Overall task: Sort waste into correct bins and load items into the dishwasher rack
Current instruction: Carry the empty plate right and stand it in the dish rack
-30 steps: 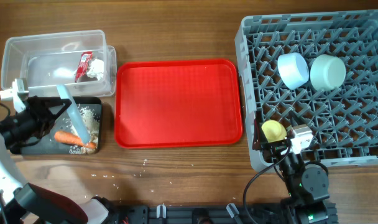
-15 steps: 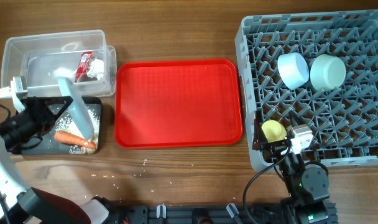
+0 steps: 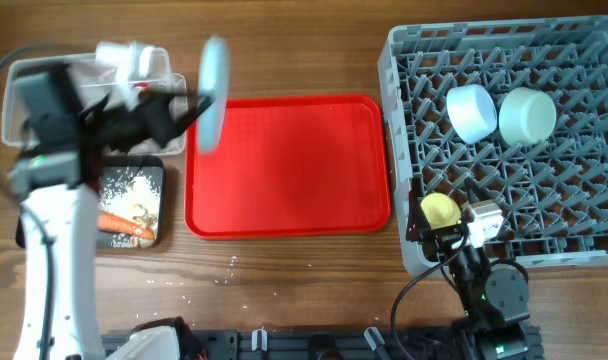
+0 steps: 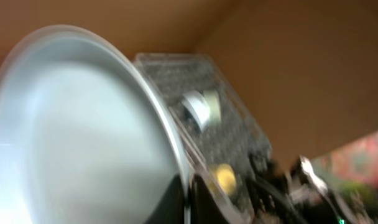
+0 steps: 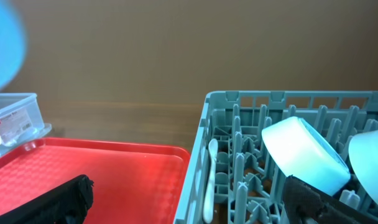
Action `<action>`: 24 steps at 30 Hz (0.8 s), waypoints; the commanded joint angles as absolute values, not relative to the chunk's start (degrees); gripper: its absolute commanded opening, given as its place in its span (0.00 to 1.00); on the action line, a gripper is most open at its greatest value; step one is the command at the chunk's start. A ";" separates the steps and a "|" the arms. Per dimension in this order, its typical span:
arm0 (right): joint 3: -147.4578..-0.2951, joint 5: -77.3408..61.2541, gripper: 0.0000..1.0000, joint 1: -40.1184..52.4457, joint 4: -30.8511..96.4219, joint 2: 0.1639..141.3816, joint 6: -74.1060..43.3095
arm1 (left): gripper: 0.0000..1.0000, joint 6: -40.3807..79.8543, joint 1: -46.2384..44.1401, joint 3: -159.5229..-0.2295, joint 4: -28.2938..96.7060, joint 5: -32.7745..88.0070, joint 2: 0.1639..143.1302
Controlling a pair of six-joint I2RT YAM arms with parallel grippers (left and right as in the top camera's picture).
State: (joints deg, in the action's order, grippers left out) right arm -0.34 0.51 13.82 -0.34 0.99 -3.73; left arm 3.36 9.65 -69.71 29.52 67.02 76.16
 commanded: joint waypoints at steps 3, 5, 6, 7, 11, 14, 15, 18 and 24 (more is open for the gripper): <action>-0.30 1.28 1.00 14.06 -0.56 0.64 -3.09 | 0.04 42.68 -14.55 -70.30 -9.89 51.94 86.54; -0.30 1.28 1.00 14.06 -0.56 0.64 -3.07 | 0.04 49.25 -20.86 -70.30 -21.65 48.07 91.09; -0.30 1.28 1.00 14.06 -0.56 0.64 -3.09 | 0.04 52.25 -23.59 -70.30 -26.55 46.02 93.27; -0.30 1.28 1.00 14.06 -0.56 0.64 -3.09 | 0.04 55.79 -26.41 -70.30 -30.70 43.18 95.92; -0.30 1.28 1.00 14.06 -0.56 0.64 -3.09 | 0.04 64.25 -34.26 -70.30 -38.68 31.59 102.61; -0.30 1.28 1.00 14.06 -0.56 0.64 -3.09 | 0.05 66.76 -37.34 -70.30 -37.91 23.81 104.84; -0.30 1.26 1.00 14.06 -0.56 0.64 -3.07 | 0.05 67.33 -37.67 -70.30 -36.25 21.65 104.84; -0.30 1.28 1.00 14.06 -0.56 0.64 -3.09 | 0.05 72.82 -37.98 -70.30 -32.27 16.97 104.84; -0.30 1.28 1.00 14.06 -0.56 0.64 -3.09 | 0.04 76.79 -37.98 -70.30 -32.69 13.39 104.84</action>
State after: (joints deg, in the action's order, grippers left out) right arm -0.36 0.51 13.82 -0.43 0.99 -3.70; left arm 73.87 -37.87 -70.06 -29.91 16.71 104.79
